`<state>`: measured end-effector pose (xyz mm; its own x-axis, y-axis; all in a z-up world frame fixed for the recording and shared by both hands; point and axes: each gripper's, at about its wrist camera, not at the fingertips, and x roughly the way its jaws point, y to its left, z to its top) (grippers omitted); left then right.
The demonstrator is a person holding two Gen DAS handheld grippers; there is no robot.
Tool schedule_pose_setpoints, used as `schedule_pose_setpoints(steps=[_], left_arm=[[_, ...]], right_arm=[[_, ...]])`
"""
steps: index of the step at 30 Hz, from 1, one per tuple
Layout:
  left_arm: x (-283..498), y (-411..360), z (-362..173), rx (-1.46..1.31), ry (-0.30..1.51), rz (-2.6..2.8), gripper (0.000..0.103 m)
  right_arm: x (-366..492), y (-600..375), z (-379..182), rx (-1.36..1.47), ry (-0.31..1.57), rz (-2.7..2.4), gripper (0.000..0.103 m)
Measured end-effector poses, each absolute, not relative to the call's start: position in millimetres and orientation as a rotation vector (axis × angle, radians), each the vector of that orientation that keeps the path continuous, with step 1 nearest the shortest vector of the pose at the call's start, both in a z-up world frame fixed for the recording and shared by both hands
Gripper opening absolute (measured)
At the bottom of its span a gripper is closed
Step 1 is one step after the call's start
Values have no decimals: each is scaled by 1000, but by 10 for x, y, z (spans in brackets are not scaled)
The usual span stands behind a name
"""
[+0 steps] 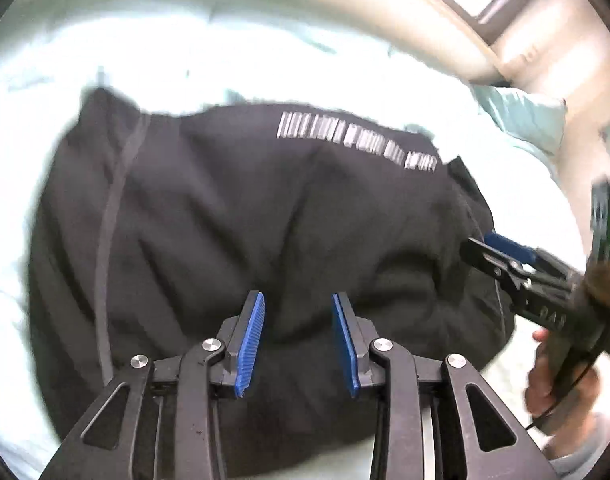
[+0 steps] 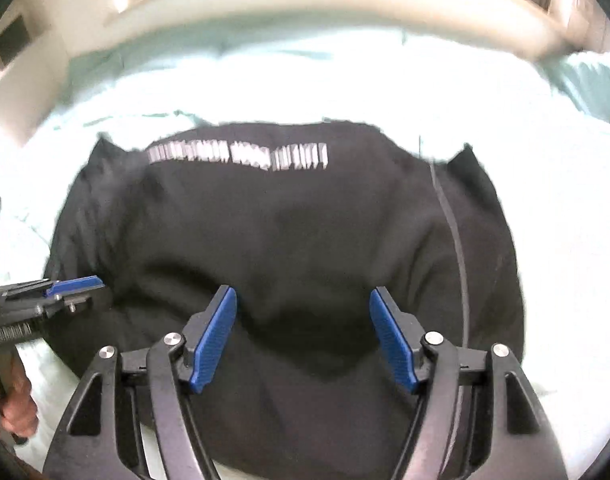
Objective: Fold large clothes
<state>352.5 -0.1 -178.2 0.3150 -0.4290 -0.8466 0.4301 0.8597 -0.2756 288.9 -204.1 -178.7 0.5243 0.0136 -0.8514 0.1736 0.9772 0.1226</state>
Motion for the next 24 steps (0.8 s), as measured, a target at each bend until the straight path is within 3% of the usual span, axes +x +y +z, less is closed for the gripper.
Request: schedule_pose_setpoints(steps=[1, 3, 5, 9, 12, 17, 24], left_arm=[[3568, -56, -1665, 30, 1081, -552, 41], [3722, -156, -1580, 67, 1062, -535, 72], [3954, -210, -1606, 61, 1060, -524, 72], [4457, -239, -2156, 8, 1253, -502, 72], [4535, -324, -2335, 49, 1221, -506, 77], [4437, -336, -2166, 74, 1188, -528, 77], [3887, 282, -1675, 28, 1107, -475, 77]], right_arm=[[2991, -2056, -1754, 201, 1010, -97, 72], [3241, -2109, -1769, 194, 1016, -112, 72], [3443, -2192, -1895, 233, 1055, -95, 72], [3824, -2235, -2485, 316, 1212, -86, 73], [3890, -2224, -2615, 304, 1235, -104, 74], [3724, -2247, -2449, 317, 1181, -79, 73], [2684, -2067, -1923, 264, 1076, -67, 74]])
